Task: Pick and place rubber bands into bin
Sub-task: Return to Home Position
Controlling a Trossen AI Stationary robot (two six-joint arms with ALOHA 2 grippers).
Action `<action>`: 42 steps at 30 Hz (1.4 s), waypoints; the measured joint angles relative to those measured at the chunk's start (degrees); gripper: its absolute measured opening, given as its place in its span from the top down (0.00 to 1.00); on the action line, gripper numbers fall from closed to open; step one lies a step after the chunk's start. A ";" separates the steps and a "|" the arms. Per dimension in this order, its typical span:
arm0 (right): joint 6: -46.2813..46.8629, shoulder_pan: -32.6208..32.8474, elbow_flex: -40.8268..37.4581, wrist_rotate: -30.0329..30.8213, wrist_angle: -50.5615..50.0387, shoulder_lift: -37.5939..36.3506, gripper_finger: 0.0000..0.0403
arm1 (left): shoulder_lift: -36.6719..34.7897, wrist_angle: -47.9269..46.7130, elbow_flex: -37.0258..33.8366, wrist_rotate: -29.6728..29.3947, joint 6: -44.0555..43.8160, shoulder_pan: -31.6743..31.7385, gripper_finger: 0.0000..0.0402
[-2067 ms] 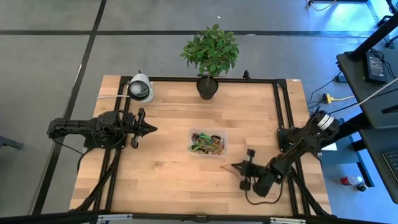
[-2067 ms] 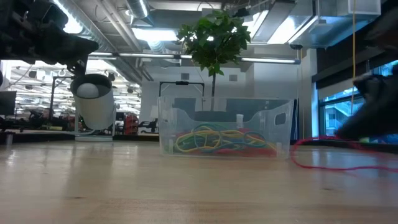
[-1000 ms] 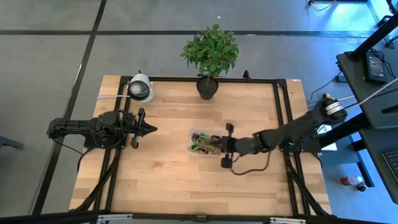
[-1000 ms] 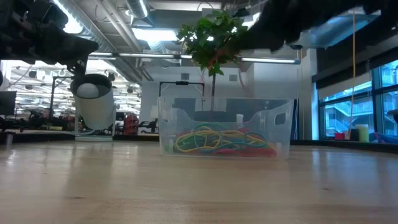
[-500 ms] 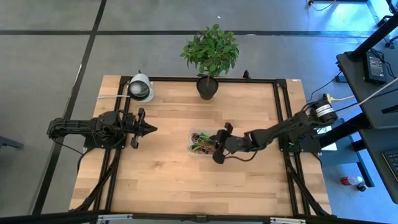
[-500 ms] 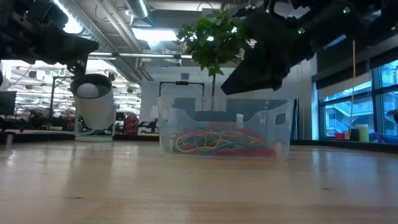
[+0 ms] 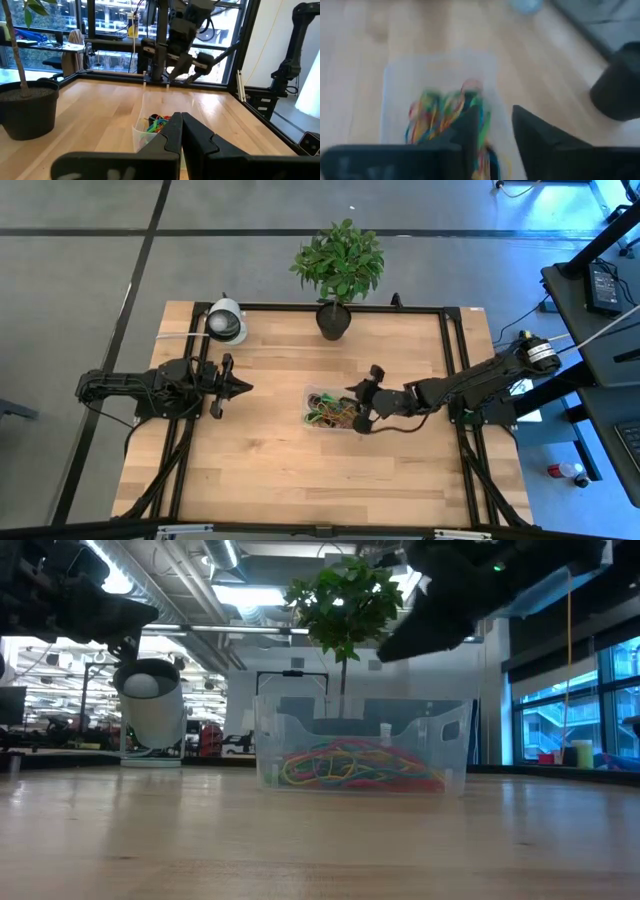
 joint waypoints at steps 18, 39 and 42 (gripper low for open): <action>-2.56 -6.33 -36.35 -19.10 23.41 -32.88 0.99 | 0.00 0.01 0.00 0.00 0.01 -0.01 1.00; -4.00 -11.72 -44.09 -30.78 23.82 -62.94 1.00 | 0.02 0.01 0.00 0.00 0.01 0.00 1.00; -3.75 -11.72 -44.08 -30.76 19.80 -67.10 1.00 | 0.02 0.01 0.00 0.00 0.01 -0.01 1.00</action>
